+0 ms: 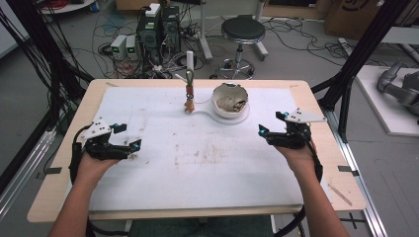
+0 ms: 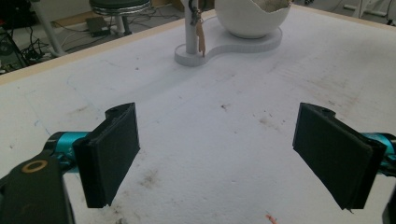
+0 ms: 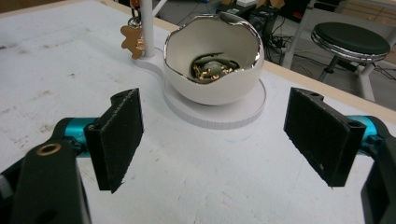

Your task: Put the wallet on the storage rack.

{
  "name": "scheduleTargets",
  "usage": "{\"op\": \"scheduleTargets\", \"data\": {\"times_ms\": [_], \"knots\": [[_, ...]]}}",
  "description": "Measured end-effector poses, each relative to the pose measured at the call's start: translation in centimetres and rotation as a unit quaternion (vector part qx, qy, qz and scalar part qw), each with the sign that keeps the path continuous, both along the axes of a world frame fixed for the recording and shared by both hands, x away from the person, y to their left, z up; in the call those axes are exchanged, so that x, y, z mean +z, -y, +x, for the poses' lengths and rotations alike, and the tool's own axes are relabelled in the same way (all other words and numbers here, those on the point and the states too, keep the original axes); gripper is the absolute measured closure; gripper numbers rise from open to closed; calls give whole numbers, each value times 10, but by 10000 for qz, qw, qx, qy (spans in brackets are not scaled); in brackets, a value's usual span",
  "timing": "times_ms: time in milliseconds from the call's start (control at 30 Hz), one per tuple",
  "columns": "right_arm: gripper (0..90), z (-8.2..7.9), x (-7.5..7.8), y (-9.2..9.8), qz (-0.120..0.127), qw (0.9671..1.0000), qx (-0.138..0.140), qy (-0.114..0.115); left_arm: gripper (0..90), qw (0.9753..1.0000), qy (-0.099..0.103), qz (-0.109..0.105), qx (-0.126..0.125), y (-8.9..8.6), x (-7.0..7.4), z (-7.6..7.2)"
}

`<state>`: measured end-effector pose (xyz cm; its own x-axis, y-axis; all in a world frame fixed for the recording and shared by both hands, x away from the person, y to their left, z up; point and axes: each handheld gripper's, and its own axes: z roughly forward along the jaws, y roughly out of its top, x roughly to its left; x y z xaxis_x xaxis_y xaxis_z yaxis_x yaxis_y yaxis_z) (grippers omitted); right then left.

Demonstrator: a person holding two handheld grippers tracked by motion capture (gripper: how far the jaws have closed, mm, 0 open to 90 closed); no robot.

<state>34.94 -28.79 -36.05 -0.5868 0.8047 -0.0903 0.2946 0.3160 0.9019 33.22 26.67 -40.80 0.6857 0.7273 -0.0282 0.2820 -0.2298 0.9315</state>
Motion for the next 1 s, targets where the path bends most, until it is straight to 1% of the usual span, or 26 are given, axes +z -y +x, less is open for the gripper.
{"op": "scheduleTargets", "data": {"times_ms": [67, 133, 200, 300, 400, 433, 500, 600, 633, 667, 767, 1000], "knots": [[203, -2, -9, 3, 106, 9999, -58, -47, 146, 10000, -7, -24, 3, 0, -1, 0], [203, -4, -17, 6, 132, 9999, -82, -45, 146, 10000, -19, -31, 24, 0, -2, 0], [203, -5, -23, 7, 152, 9998, -101, -105, 145, 10000, -13, -47, 46, 0, -2, 1], [203, -7, -31, 8, 127, 9998, -102, -85, 146, 9999, 22, -91, 61, -1, -2, 1], [203, -9, -38, 10, 132, 9998, -96, -140, 146, 9999, 32, -121, 103, -2, -3, 1], [203, -9, -40, 11, 113, 9997, -117, -179, 146, 9998, 28, -135, 109, -2, -3, 2], [203, -10, -40, 12, 107, 9997, -129, -173, 146, 9998, 30, -155, 106, -2, -3, 2], [203, -11, -40, 16, 113, 9998, -157, -88, 146, 9998, 34, -153, 108, -2, -4, 2], [203, -12, -40, 16, 122, 9997, -184, -123, 146, 9998, 29, -158, 106, -2, -5, 2], [203, -11, -40, 18, 104, 9997, -199, -88, 146, 9998, 27, -143, 97, -2, -5, 2], [203, -11, -42, 21, 89, 9996, -252, -127, 146, 9998, 18, -162, 80, -1, -6, 3], [203, -11, -42, 20, 72, 9995, -289, -137, 146, 9998, 27, -163, 59, -1, -6, 3]]}}
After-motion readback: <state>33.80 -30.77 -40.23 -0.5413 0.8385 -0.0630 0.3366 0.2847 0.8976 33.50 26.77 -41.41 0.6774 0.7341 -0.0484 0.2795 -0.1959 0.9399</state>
